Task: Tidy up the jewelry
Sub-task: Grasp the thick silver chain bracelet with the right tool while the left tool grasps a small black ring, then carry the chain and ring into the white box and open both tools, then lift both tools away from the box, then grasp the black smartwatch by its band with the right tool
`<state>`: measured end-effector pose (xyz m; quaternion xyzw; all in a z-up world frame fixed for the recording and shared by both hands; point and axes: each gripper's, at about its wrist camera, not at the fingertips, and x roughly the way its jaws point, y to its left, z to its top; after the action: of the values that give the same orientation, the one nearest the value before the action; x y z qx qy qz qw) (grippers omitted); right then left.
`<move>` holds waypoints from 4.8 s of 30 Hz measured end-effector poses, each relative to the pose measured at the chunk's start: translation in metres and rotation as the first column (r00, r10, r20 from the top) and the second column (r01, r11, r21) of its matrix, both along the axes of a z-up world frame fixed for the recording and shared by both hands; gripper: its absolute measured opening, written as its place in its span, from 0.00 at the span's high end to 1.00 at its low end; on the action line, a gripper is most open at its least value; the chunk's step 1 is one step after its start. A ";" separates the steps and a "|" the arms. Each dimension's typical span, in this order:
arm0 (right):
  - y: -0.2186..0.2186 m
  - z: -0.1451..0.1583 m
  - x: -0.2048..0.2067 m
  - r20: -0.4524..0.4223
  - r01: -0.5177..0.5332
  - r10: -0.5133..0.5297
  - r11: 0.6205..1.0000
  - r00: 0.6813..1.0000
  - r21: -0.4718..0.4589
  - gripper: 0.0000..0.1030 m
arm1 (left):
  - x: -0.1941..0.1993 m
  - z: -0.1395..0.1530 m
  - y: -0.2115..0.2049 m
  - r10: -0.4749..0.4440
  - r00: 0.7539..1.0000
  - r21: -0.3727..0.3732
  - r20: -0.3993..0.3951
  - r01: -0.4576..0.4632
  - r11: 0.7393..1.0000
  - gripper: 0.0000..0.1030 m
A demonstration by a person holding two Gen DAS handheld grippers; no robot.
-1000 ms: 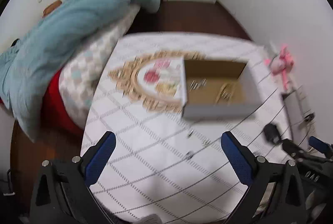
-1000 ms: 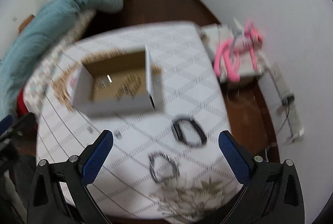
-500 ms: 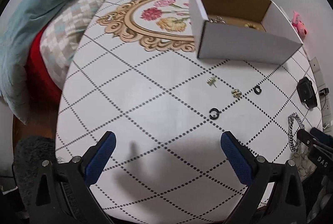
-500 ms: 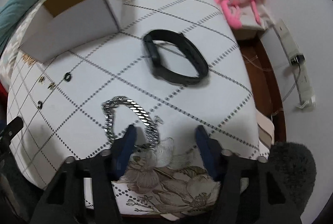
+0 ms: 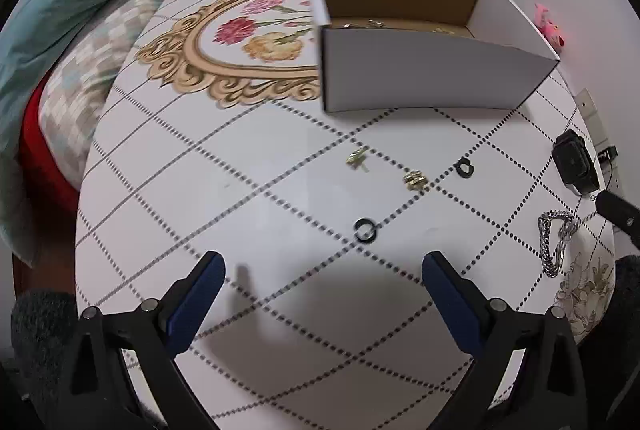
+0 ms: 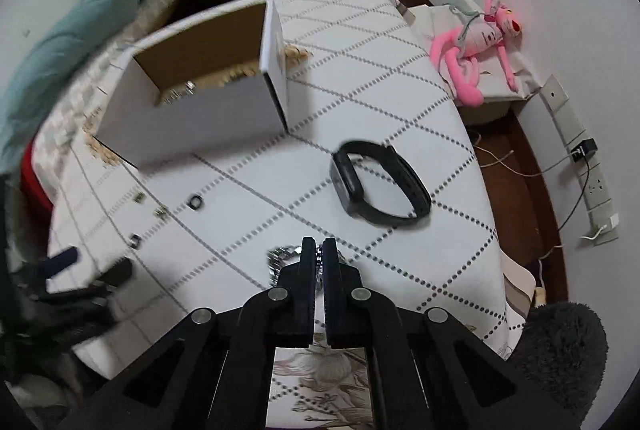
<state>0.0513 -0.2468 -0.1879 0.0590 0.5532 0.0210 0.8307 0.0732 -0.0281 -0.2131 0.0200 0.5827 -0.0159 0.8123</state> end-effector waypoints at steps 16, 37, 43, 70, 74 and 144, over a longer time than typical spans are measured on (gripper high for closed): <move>-0.015 -0.008 0.005 -0.018 0.029 -0.028 0.997 0.999 0.078 0.97 | 0.008 0.000 -0.012 -0.021 1.000 -0.039 0.020 0.021 0.999 0.90; -0.017 0.083 0.016 0.138 -0.033 -0.007 0.957 0.990 0.287 0.97 | 0.017 0.103 -0.009 -0.004 0.989 -0.268 0.146 0.044 0.962 0.90; -0.001 0.135 0.047 0.240 -0.116 0.049 0.955 0.969 0.272 0.97 | 0.056 0.144 -0.008 -0.028 0.979 -0.299 0.200 0.088 0.950 0.90; 0.051 0.049 0.210 -0.013 -0.182 0.183 0.982 0.983 0.053 0.96 | 0.164 0.085 0.008 0.030 0.999 -0.173 -0.022 -0.033 0.984 0.36; 0.053 0.042 0.209 -0.045 -0.194 0.195 0.981 0.980 0.025 0.94 | 0.163 0.084 0.013 0.048 0.999 -0.136 -0.011 -0.049 0.990 0.20; -0.035 -0.008 0.066 -0.038 0.028 -0.031 0.996 0.999 -0.080 0.00 | 0.023 0.055 0.005 0.120 0.987 0.024 0.105 -0.124 0.992 0.00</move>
<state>0.1171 -0.2818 -0.1956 0.0345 0.5690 -0.0144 0.8215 0.0966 -0.0231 -0.1585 -0.0023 0.5401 0.0440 0.8405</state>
